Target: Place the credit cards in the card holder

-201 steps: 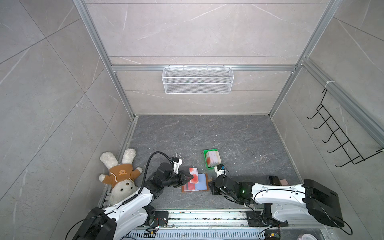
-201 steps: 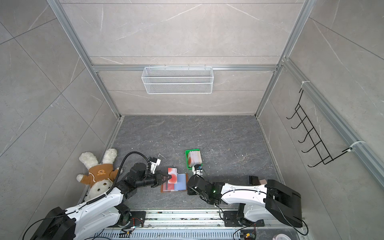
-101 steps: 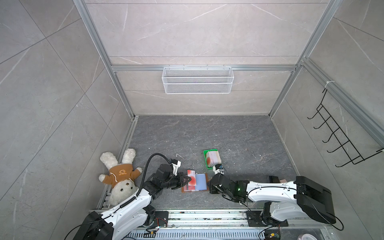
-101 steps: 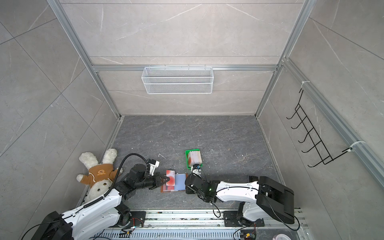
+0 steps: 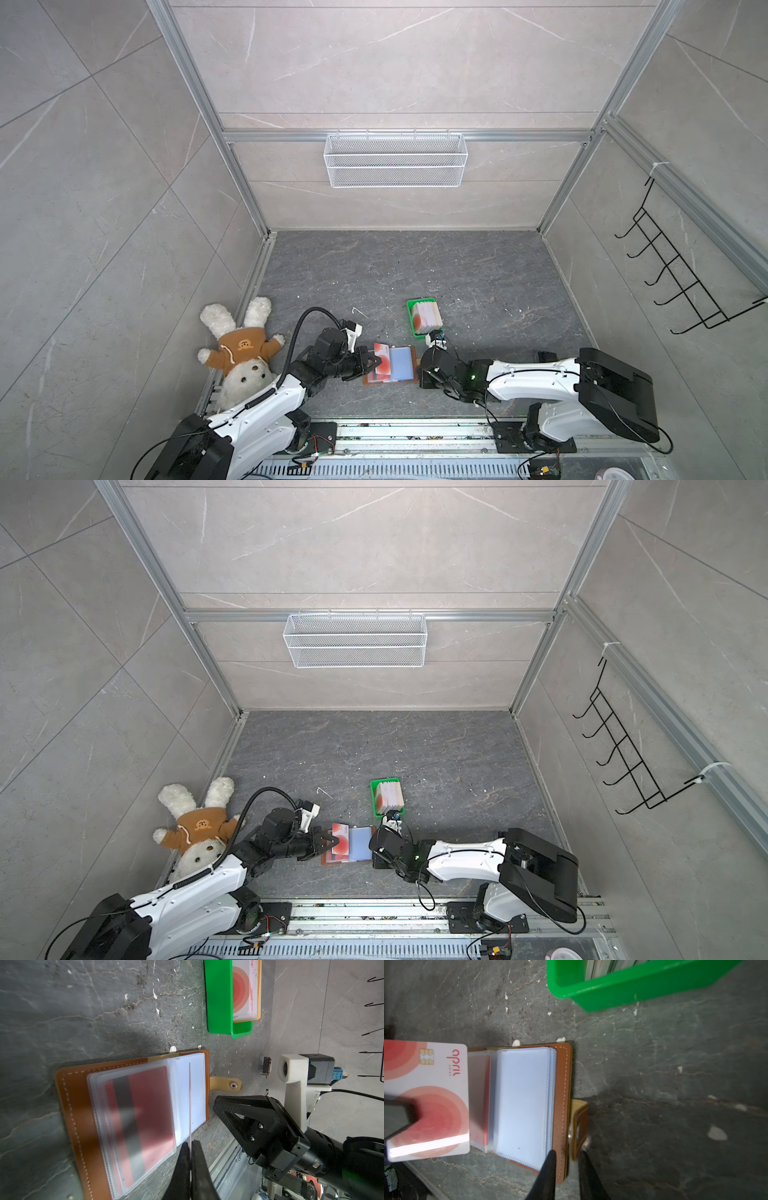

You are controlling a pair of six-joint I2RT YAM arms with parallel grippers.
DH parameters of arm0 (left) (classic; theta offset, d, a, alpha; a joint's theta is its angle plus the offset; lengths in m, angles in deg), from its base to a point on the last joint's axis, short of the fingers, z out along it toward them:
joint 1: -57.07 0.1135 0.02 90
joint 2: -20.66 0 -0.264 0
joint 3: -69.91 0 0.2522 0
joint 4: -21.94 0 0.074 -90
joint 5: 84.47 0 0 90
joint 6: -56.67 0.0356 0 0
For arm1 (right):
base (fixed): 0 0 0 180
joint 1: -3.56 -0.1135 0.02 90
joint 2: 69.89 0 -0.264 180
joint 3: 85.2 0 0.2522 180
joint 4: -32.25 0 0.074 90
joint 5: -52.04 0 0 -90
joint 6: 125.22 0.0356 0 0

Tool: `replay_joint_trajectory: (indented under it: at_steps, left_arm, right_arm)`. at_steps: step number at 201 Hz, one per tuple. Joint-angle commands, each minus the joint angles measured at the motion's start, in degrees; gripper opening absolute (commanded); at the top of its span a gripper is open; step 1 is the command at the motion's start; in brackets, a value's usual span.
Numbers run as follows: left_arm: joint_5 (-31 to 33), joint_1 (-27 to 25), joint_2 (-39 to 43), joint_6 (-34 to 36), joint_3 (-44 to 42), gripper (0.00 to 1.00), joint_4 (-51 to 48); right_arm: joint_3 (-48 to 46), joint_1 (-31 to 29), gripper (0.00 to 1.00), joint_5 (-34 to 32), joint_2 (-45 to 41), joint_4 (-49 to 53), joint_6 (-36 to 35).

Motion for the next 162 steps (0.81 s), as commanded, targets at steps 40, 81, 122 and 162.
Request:
replay_joint_trajectory:
  at_steps: [40,81,122,162]
  left_arm:
    - [-1.0,0.3,-4.7,0.3,2.0,0.0,3.8]
    - [-0.4,0.3,-5.1,0.0,1.9,0.0,3.1]
    - [-0.7,0.3,-8.4,-0.6,2.0,0.0,4.4]
    - [-2.0,0.3,-11.0,-2.1,1.4,0.0,8.4]
  right_arm:
    - [1.4,0.6,0.2,1.5,2.7,-0.9,0.0]
    - [0.9,0.5,0.19,1.3,2.8,-1.3,0.4]
    - [1.0,0.6,0.18,1.2,3.1,-0.8,0.1]
    - [1.5,0.6,0.17,1.0,3.5,-0.2,-0.1]
